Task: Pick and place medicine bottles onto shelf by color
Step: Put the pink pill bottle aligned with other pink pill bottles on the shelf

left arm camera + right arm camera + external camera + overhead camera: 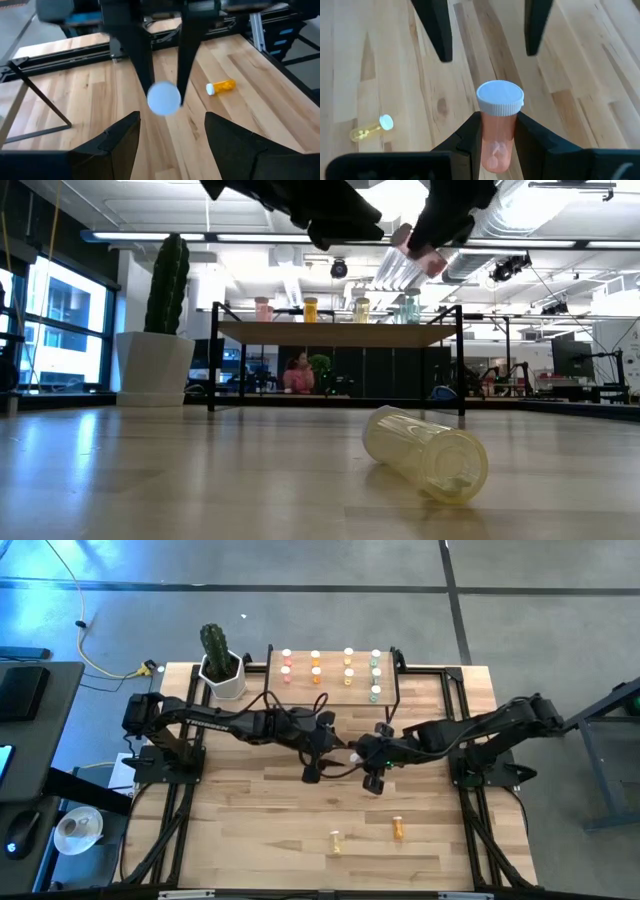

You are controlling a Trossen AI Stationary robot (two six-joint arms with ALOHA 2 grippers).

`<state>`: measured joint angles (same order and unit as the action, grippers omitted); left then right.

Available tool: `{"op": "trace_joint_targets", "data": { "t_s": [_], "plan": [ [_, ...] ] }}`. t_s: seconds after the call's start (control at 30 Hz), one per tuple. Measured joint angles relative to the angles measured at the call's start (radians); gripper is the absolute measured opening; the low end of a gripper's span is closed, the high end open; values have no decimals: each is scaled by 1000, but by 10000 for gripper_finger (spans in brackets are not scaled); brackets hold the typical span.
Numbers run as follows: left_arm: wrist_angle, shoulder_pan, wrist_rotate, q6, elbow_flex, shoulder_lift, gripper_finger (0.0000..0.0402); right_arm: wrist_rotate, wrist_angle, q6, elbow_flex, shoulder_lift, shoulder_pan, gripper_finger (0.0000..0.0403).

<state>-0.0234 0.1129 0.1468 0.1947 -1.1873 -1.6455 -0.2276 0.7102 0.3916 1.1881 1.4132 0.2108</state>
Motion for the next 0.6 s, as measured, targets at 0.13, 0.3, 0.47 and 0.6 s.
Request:
{"op": "trace_joint_targets", "data": {
  "t_s": [0.13, 0.3, 0.47, 0.6],
  "plan": [
    [9, -17, -2, 0, 0, 0, 213, 1, -35, -9, 0, 16, 0, 83],
    [5, -29, -2, 0, 0, 0, 213, 0, -68, -11, 0, 15, 2, 83],
    [22, -32, -21, -18, 0, 0, 213, 31, -94, -19, 0, 15, 2, 83],
    [20, -32, -75, -26, 0, -1, 213, 46, -101, -15, 0, 15, 5, 83]
  ]
}}
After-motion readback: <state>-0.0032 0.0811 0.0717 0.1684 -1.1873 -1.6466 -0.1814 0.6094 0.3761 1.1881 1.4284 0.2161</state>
